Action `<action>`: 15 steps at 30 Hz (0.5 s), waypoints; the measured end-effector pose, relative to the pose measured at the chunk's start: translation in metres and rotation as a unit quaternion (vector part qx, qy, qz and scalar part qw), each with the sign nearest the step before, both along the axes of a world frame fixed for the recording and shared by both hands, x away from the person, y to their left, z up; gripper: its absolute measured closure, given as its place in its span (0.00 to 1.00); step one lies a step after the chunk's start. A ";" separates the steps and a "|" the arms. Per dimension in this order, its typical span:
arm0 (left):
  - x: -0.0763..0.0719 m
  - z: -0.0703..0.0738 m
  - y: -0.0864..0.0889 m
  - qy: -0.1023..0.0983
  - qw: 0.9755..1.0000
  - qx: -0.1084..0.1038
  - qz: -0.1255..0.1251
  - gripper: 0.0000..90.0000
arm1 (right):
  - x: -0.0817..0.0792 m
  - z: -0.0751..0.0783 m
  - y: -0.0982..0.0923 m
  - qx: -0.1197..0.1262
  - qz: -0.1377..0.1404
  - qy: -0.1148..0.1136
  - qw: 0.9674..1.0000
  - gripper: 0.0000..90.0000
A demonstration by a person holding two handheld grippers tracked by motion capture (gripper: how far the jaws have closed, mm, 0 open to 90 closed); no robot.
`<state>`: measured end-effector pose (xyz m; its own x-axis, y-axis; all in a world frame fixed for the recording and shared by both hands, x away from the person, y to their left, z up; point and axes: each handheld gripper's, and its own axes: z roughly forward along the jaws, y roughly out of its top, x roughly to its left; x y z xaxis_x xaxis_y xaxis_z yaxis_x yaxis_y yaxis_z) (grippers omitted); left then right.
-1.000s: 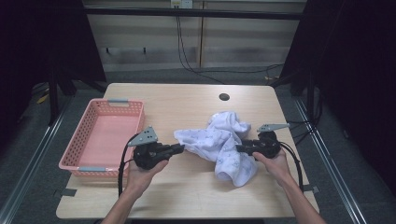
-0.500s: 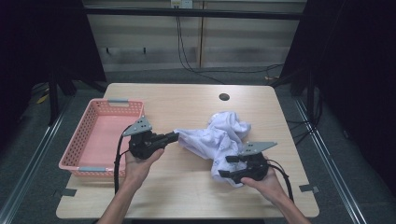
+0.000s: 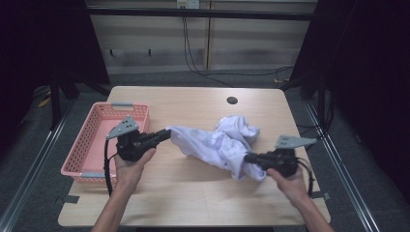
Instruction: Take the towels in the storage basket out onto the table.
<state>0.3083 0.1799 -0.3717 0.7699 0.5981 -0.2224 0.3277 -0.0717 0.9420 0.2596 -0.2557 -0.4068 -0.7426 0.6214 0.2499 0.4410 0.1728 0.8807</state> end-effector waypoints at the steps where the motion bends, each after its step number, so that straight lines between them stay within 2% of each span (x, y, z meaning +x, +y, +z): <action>1: 0.000 0.003 0.006 -0.003 1.000 0.000 0.009 0.99 | 0.001 0.008 -0.012 0.008 -0.018 -0.008 1.000 0.96; 2: 0.000 0.005 0.009 -0.001 1.000 -0.004 0.011 0.99 | 0.003 0.014 -0.025 0.009 -0.038 -0.017 0.999 0.96; 3: 0.000 0.004 0.011 0.000 1.000 -0.004 0.012 0.99 | 0.007 0.016 -0.043 0.011 -0.062 -0.015 0.998 0.96; 4: 0.000 0.003 0.012 0.003 1.000 0.003 0.015 0.99 | 0.007 0.016 -0.043 0.011 -0.062 -0.015 0.998 0.96; 5: 0.000 -0.001 0.012 0.010 1.000 0.016 0.012 0.99 | 0.017 0.003 -0.060 -0.022 -0.096 0.003 0.995 0.94; 6: -0.001 -0.011 0.009 0.026 0.999 0.031 0.000 0.99 | 0.021 -0.004 -0.065 -0.025 -0.103 0.018 0.994 0.91; 7: -0.002 -0.016 0.006 0.031 0.999 0.044 -0.004 0.99 | 0.025 -0.016 -0.070 -0.036 -0.108 0.042 0.993 0.86; 9: -0.006 -0.030 0.001 0.048 0.997 0.055 -0.016 0.99 | 0.028 -0.040 -0.071 -0.067 -0.113 0.063 0.989 0.72; 10: -0.006 -0.030 0.001 0.048 0.997 0.055 -0.016 0.99 | 0.028 -0.040 -0.071 -0.067 -0.113 0.063 0.989 0.72; 11: -0.008 -0.036 -0.001 0.054 0.997 0.058 -0.019 0.99 | 0.024 -0.054 -0.069 -0.082 -0.126 0.072 0.986 0.59; 12: -0.010 -0.040 -0.004 0.056 0.996 0.064 -0.024 0.99 | 0.024 -0.054 -0.069 -0.082 -0.126 0.072 0.986 0.59; 14: -0.013 -0.046 -0.007 0.062 0.995 0.070 -0.028 0.99 | 0.016 -0.058 -0.069 -0.074 -0.127 0.073 0.987 0.52; 15: -0.016 -0.049 -0.009 0.064 0.995 0.070 -0.030 0.99 | 0.005 -0.051 -0.069 -0.074 -0.132 0.055 0.987 0.52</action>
<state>0.2927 0.1711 -0.4206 0.7762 0.5837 -0.2383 0.4354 -0.2229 0.8722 0.2644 -0.3243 -0.4582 -0.5238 0.8251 0.2117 0.5790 0.1625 0.7990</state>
